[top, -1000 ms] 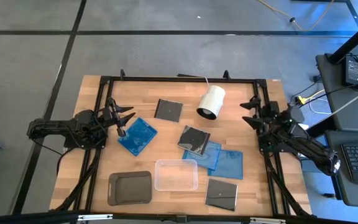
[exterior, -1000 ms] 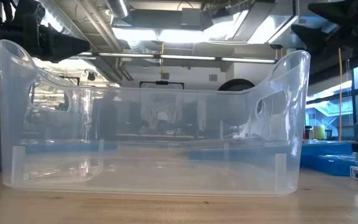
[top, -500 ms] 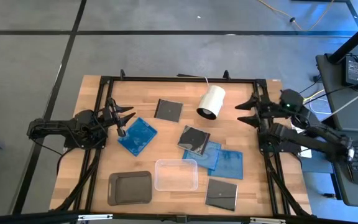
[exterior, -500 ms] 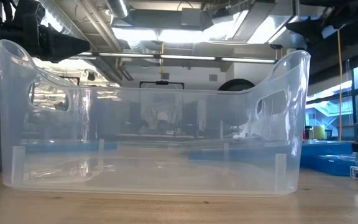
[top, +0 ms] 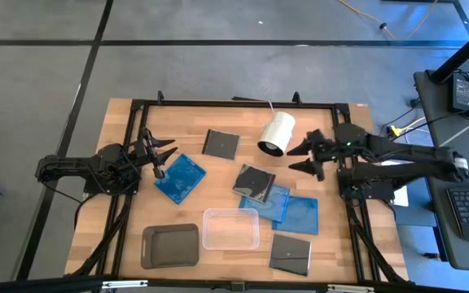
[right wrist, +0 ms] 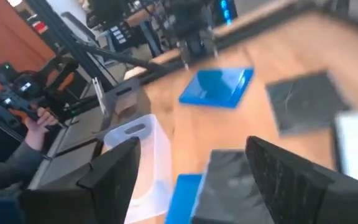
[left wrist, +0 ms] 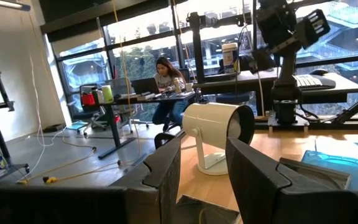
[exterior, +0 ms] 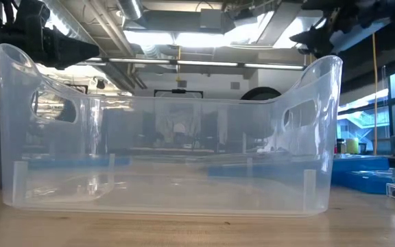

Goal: Pick & place jewel cases by type
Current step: Put the middle black CD case into the transparent bin

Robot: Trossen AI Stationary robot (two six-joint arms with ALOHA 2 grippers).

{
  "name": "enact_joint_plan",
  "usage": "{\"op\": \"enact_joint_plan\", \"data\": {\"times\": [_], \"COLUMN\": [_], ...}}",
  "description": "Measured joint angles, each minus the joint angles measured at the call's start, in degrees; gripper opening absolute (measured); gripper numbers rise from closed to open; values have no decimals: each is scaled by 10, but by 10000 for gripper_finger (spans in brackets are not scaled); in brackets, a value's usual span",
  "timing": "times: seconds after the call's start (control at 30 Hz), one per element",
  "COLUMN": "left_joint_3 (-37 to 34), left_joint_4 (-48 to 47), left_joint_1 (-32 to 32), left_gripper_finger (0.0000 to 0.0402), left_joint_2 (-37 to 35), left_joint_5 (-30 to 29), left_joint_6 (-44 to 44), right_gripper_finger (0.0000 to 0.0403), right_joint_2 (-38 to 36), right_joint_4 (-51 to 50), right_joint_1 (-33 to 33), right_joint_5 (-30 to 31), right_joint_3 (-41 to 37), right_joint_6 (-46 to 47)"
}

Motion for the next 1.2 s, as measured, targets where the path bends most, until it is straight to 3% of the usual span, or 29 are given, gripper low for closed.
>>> {"op": "enact_joint_plan", "data": {"times": [0.37,0.63,0.93,1.2], "left_joint_3": [0,0,0,0], "left_joint_4": [0,0,0,0], "left_joint_1": [0,0,0,0], "left_gripper_finger": [125,125,125,125], "left_joint_2": [0,0,0,0], "left_joint_5": [0,0,0,0], "left_joint_6": [1,2,1,0], "right_gripper_finger": [296,296,296,296], "right_joint_2": [157,267,337,358], "right_joint_4": [-20,-23,-21,-15], "right_joint_1": [165,208,203,172], "right_joint_5": [133,297,305,319], "right_joint_3": [0,0,0,0], "right_joint_6": [199,349,411,445]}}
